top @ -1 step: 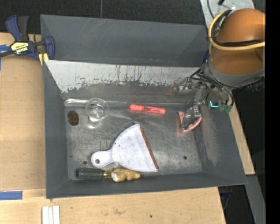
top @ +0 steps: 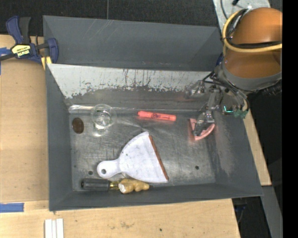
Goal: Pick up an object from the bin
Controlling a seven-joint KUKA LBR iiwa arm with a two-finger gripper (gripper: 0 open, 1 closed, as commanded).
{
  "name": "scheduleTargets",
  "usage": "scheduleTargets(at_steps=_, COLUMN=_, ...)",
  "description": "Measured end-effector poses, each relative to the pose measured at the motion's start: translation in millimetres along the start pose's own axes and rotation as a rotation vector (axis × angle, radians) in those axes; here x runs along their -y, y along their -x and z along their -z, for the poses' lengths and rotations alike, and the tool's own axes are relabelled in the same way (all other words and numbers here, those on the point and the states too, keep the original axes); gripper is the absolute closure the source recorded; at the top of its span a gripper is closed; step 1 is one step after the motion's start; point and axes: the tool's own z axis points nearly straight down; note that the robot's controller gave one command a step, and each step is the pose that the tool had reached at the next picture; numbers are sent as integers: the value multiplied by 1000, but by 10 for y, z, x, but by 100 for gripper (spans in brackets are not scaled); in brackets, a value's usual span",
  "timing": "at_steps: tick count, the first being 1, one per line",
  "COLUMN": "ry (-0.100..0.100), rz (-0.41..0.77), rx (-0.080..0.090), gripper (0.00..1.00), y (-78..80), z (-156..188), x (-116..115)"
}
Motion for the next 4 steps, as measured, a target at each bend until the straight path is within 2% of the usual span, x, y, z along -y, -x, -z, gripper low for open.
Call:
scheduleTargets(at_steps=1, ry=0, rz=37, rx=6, gripper=0, y=30, z=-533, x=-39)
scheduleTargets(at_steps=2, ry=1, rz=208, rx=-6, gripper=0, y=55, z=-839, x=-107)
scheduleTargets(at_steps=3, ry=1, rz=240, rx=2, gripper=0, y=167, z=-770, x=-209)
scheduleTargets(at_steps=4, ry=1, rz=4, rx=2, gripper=0, y=113, z=-1249, x=-344)
